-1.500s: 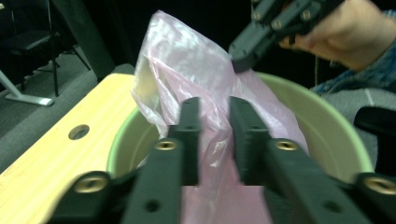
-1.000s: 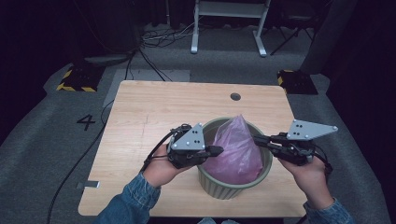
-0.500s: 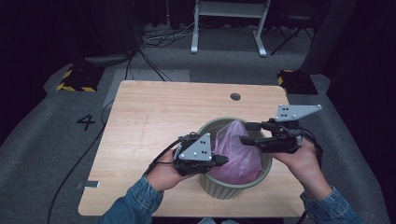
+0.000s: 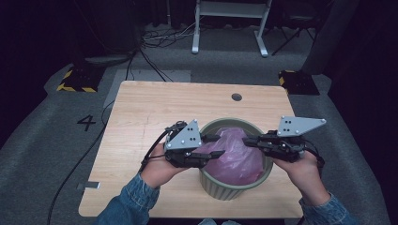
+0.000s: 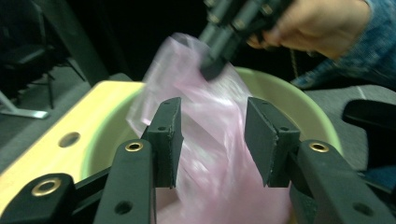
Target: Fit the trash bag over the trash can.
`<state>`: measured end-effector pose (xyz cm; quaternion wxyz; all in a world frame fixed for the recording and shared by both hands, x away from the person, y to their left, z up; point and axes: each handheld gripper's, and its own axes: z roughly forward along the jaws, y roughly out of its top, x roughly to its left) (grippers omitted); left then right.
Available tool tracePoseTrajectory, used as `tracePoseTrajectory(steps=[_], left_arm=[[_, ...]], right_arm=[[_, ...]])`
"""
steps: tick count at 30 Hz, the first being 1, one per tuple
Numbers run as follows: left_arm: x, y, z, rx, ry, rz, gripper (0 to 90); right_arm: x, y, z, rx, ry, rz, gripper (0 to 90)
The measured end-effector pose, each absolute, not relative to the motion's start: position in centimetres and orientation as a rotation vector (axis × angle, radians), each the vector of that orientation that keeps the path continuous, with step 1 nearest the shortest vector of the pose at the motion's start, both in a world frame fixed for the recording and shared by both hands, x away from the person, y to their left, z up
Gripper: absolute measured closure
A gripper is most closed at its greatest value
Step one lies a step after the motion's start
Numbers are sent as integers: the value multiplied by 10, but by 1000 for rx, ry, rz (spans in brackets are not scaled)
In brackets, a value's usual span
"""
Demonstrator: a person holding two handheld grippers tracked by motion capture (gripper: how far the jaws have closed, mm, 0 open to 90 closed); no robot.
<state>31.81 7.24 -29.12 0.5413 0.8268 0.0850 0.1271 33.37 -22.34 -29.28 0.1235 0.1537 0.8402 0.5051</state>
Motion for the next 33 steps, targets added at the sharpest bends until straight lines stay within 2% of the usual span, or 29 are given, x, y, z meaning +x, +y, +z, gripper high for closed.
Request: tracePoseTrajectory(steps=[12,16,19,21,23,24,25,29,33], left_arm=[[344,51,-289,1988,195,254,576],[346,54,-289,1982,203,237,536],[346,53,-291,1990,189,217,603],[344,51,-292,1999,172,228,747],[342,50,-292,2005,161,249,874],[342,50,-292,2002,165,255,895],[342,50,-292,2003,169,257,898],[341,54,-293,1998,193,270,900],[342,65,-292,1969,223,278,900]], right_arm=[[330,-224,-290,310,2452,1548,892],[329,-223,-289,296,2463,1558,892],[330,-222,-289,289,2463,1573,890],[330,-220,-290,286,2462,1576,870],[331,-217,-291,278,2454,1576,764],[331,-217,-291,278,2438,1574,728],[331,-216,-289,280,2436,1576,737],[331,-218,-287,271,2414,1560,872],[329,-225,-287,304,2382,1587,898]])
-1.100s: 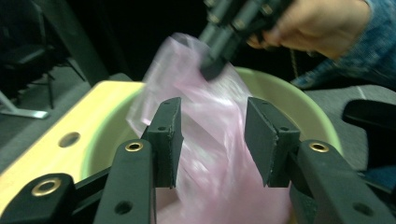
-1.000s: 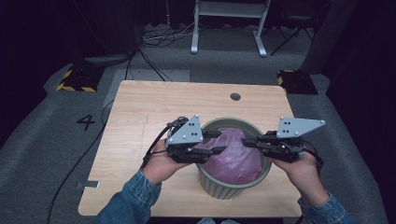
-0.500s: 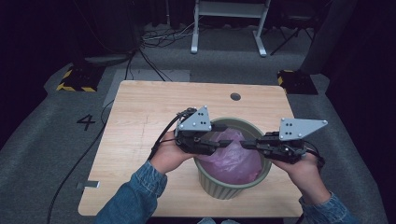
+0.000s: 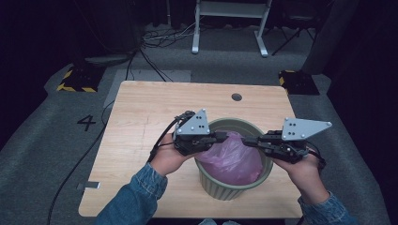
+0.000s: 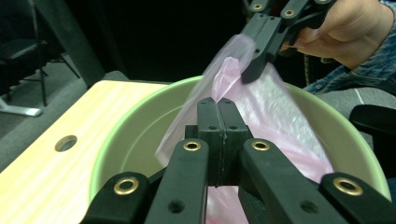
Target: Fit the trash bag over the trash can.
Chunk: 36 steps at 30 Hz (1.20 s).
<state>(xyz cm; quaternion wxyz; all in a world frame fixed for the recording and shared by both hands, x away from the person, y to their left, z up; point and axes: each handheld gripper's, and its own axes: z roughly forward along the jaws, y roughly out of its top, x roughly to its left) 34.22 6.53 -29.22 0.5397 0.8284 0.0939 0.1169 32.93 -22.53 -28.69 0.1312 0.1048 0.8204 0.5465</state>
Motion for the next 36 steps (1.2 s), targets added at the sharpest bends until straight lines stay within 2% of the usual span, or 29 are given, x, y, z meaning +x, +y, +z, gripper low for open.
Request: tracePoseTrajectory(steps=[9,18,29,36], left_arm=[[343,100,-301,1917,283,289,900],[335,142,-306,1868,321,316,900],[315,187,-324,1866,327,374,900],[309,208,-333,1884,350,407,900]], right_arm=[[327,-251,-289,353,2353,1580,898],[321,-300,-299,476,2304,1565,899],[299,-357,-320,596,2230,1617,899],[289,-375,-329,649,2192,1612,899]])
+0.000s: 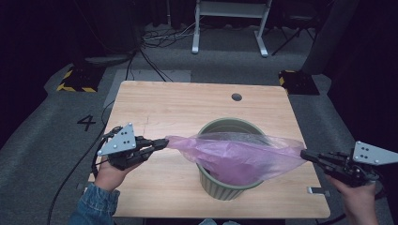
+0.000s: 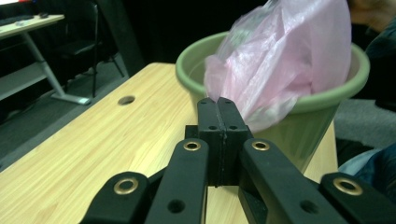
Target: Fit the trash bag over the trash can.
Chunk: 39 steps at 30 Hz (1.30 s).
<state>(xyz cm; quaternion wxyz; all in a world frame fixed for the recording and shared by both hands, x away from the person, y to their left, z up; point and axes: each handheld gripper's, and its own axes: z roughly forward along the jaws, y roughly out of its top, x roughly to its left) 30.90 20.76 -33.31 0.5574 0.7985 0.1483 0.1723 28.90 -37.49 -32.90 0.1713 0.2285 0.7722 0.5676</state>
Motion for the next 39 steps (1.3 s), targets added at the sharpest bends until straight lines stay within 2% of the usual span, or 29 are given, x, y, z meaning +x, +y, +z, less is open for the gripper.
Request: tracePoseTrajectory(steps=[7,9,10,11,14,16,19,25,26,31,33,34,37,38,39], left_arm=[[304,210,-339,1880,339,406,899],[304,210,-337,1854,324,402,895],[303,210,-335,1829,329,408,870],[304,209,-334,1810,338,406,776],[309,209,-327,1783,343,360,609],[311,209,-323,1777,347,358,542],[313,212,-318,1763,348,343,518],[323,210,-312,1753,354,299,489],[330,205,-312,1767,361,253,473],[345,178,-314,1838,345,178,452],[347,171,-317,1868,367,182,452],[349,169,-319,1885,382,175,445],[350,166,-326,1915,386,153,426],[350,166,-329,1919,382,142,426],[350,166,-331,1921,383,131,426]], right_arm=[[279,-377,-331,613,2194,1614,897],[277,-376,-329,578,2194,1631,847],[277,-376,-328,566,2196,1651,799],[278,-375,-327,559,2192,1666,735],[283,-374,-321,581,2180,1677,590],[288,-372,-315,591,2179,1686,516],[293,-369,-303,559,2195,1693,462],[307,-361,-279,586,2204,1611,447],[312,-358,-278,595,2212,1583,442],[339,-341,-287,661,2322,1590,407],[347,-333,-293,663,2388,1588,434],[350,-329,-295,665,2426,1584,488],[350,-320,-300,599,2516,1529,772],[347,-317,-300,560,2509,1497,851],[343,-315,-300,527,2492,1475,891]])
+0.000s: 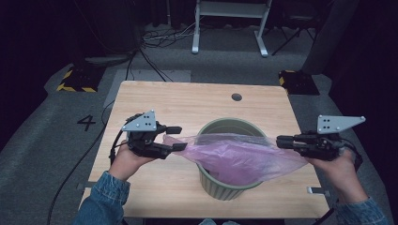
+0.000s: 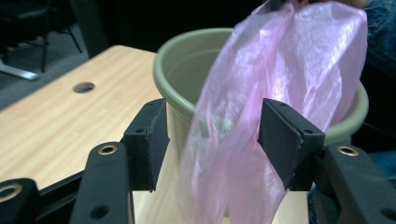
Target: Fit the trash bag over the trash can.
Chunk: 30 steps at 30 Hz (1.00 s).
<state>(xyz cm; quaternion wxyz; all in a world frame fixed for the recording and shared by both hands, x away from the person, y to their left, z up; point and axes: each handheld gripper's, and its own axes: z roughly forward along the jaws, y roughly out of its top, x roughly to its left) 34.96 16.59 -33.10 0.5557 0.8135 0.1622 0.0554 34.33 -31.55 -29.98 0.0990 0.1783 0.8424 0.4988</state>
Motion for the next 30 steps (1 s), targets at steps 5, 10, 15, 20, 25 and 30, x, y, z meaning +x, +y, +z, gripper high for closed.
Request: tracePoseTrajectory(steps=[5,10,15,20,25,30], left_arm=[[350,152,-340,2002,368,72,418],[345,144,-343,2033,322,42,599],[344,151,-335,1988,384,176,873],[352,154,-320,1900,477,305,878],[363,151,-322,1936,528,380,877],[373,154,-326,1937,554,402,877]], right_arm=[[336,-317,-289,523,2295,1487,898],[337,-315,-274,509,2168,1506,898],[335,-317,-275,507,2144,1474,898],[337,-320,-283,540,2141,1455,898],[350,-319,-294,602,2158,1386,899],[368,-330,-308,699,2150,1356,900]])
